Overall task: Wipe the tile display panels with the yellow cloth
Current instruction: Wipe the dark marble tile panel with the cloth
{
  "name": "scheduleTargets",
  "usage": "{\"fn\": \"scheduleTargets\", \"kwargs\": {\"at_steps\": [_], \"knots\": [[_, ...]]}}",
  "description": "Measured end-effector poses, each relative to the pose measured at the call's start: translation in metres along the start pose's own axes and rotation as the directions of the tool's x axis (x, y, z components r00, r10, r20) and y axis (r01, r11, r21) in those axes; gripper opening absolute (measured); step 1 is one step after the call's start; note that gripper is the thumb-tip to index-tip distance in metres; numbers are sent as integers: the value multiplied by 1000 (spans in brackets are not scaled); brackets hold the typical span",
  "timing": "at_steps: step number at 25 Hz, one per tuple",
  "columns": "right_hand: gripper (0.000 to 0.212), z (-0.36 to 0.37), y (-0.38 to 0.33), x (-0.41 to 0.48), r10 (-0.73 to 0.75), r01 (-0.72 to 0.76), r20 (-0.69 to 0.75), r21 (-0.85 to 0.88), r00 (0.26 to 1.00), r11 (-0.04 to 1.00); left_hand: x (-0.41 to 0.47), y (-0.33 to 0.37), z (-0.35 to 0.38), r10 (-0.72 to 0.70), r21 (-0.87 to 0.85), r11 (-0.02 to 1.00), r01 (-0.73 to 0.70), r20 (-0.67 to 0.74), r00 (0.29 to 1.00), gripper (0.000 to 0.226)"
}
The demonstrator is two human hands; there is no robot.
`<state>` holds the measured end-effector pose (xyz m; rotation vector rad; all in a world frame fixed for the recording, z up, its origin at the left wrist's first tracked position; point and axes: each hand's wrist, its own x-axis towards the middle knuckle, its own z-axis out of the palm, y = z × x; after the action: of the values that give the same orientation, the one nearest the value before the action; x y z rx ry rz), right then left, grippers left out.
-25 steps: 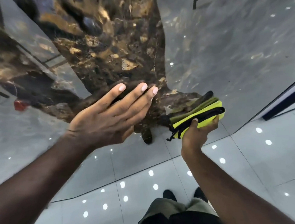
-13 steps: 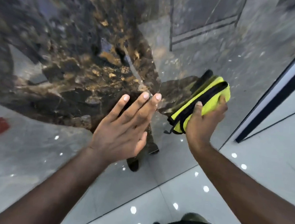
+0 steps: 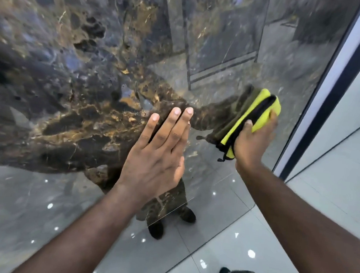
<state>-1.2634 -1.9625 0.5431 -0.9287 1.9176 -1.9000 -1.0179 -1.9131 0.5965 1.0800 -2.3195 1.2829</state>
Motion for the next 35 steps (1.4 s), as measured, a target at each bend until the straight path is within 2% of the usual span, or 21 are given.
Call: {"fn": "scheduleTargets", "kwargs": {"at_steps": [1, 2, 4, 5, 6, 7, 8, 9, 11, 12, 13, 14, 16, 19, 20, 23, 26, 29, 31, 34, 35], "knots": [[65, -4, -4, -1, 57, -57, 6, 11, 998, 998, 4, 4, 3, 14, -1, 1000, -14, -1, 1000, 85], [64, -11, -8, -9, -116, 117, 48, -15, 992, 993, 9, 9, 6, 33, -5, 999, -33, 0, 999, 85], [66, -15, 0, -21, -408, 417, 150, -28, 900, 909, 19, 18, 12, 53, 1, 999, -53, 3, 999, 85], [66, -16, 8, -18, -418, 429, 156, -36, 895, 903, 23, 22, 14, 56, 9, 998, -56, 11, 998, 85], [64, -15, 18, -11, -321, 325, 102, -27, 942, 945, 26, 25, 17, 56, 24, 998, -57, 18, 998, 84], [63, -12, 24, -3, -104, 103, 52, 16, 993, 995, 27, 27, 18, 52, 44, 998, -53, 17, 998, 84], [64, -9, 35, 6, 132, -133, 27, 42, 991, 990, 31, 32, 20, 48, 57, 997, -49, 10, 999, 83], [65, -9, 39, 8, 168, -170, 39, 62, 985, 984, 35, 37, 23, 47, 56, 997, -47, 2, 999, 82], [66, -13, 58, -3, -36, 32, 86, 54, 996, 998, 45, 49, 30, 70, 46, 996, -71, 10, 997, 81], [67, -11, 76, -6, -74, 66, 112, 74, 991, 995, 51, 55, 35, 101, 52, 993, -102, 20, 995, 81], [67, -11, 94, -7, -2, -10, 134, 88, 991, 996, 55, 61, 40, 131, 56, 990, -132, 25, 991, 80], [68, -10, 109, -7, 167, -181, 135, 102, 977, 978, 58, 65, 43, 164, 67, 984, -165, 17, 986, 78], [65, -9, 133, -12, 487, -502, 177, 49, 855, 864, 58, 69, 50, 261, 113, 959, -261, 13, 965, 76], [62, -10, 161, -17, 436, -451, 215, 21, 874, 892, 57, 72, 56, 367, 122, 920, -371, 55, 928, 75], [62, -9, 172, -12, 470, -486, 230, 15, 852, 874, 57, 73, 56, 373, 128, 917, -379, 64, 925, 75], [60, -9, 186, -3, 678, -684, 231, -64, 698, 726, 58, 74, 60, 382, 177, 905, -388, 71, 922, 75], [61, -16, 203, -5, 617, -608, 286, -129, 733, 783, 55, 73, 61, 370, 221, 900, -375, 64, 927, 72], [59, -14, 201, 4, 699, -694, 253, -126, 669, 709, 55, 75, 62, 372, 233, 897, -377, 66, 926, 69], [58, -14, 202, 9, 638, -628, 246, -127, 730, 768, 54, 73, 63, 380, 233, 892, -386, 72, 922, 70], [57, -24, 191, 21, 659, -653, 209, -109, 723, 750, 53, 75, 60, 375, 230, 896, -380, 69, 925, 70], [56, -25, 187, 26, 624, -621, 196, -80, 757, 779, 54, 76, 60, 378, 230, 894, -384, 70, 923, 70]]}}
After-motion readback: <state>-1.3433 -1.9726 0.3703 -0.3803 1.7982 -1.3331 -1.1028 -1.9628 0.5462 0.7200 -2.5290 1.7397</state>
